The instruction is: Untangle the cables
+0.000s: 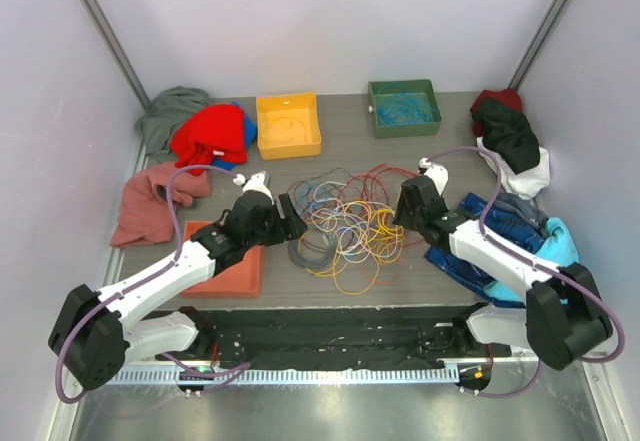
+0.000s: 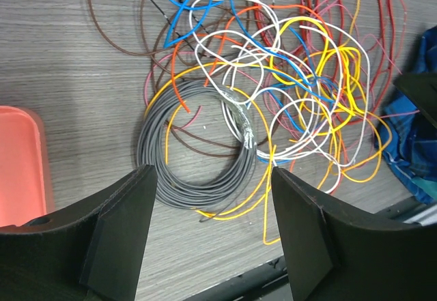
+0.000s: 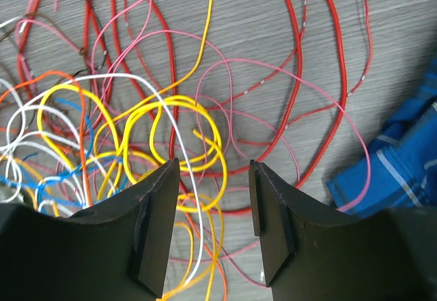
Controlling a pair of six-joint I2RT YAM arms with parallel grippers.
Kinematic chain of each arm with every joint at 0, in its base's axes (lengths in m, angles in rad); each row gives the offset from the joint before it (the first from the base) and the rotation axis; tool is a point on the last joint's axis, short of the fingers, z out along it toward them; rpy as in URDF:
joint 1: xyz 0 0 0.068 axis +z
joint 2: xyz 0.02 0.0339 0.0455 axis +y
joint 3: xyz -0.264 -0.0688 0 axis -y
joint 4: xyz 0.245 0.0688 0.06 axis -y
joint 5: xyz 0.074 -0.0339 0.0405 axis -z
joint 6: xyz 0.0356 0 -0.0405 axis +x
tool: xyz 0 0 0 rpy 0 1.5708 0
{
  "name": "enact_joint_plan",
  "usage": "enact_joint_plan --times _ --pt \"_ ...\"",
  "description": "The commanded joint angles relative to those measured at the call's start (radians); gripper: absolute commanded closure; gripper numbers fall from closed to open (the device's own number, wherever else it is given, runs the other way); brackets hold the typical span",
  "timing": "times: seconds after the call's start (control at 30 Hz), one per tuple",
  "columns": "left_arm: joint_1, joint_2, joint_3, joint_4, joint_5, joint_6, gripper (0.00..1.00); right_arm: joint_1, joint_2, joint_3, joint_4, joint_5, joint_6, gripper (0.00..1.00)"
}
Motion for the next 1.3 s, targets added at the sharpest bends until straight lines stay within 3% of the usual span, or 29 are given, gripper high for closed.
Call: enact_joint_plan --times 0.0,0.3,0.4,0.5,0.6,0.83,1.0,1.27 --pt "-0.003 -0.017 0.004 0.026 0.042 0.006 0.28 -0.029 0.122 0.093 0.07 -0.028 0.01 0.48" --pt "-0.003 -0.019 -0.03 0.044 0.059 0.007 0.27 -0.027 0.229 0.108 0.142 -0.083 0.026 0.5" --pt "-0.003 -0.011 -0.031 0.049 0.06 0.003 0.27 -0.027 0.248 0.111 0.141 -0.077 0.014 0.58" --pt "-0.003 -0.008 -0.028 0.05 0.062 0.001 0.28 -0.03 0.248 0.111 0.138 -0.06 0.012 0.86" --pt "-0.005 -0.007 -0.027 0.052 0.06 0.003 0.28 -0.027 0.226 0.119 0.131 -0.039 0.001 0.96" --pt "-0.003 -0.025 -0.024 0.046 0.053 0.006 0.28 -0.026 0.105 0.224 0.049 -0.014 -0.028 0.99" --pt "-0.003 -0.086 -0.033 0.064 0.025 0.007 0.27 -0.018 -0.054 0.525 -0.04 -0.034 -0.085 0.99" --pt "-0.003 -0.134 -0.05 0.096 -0.01 -0.017 0.21 -0.015 -0.038 1.022 -0.129 -0.189 -0.137 0.99"
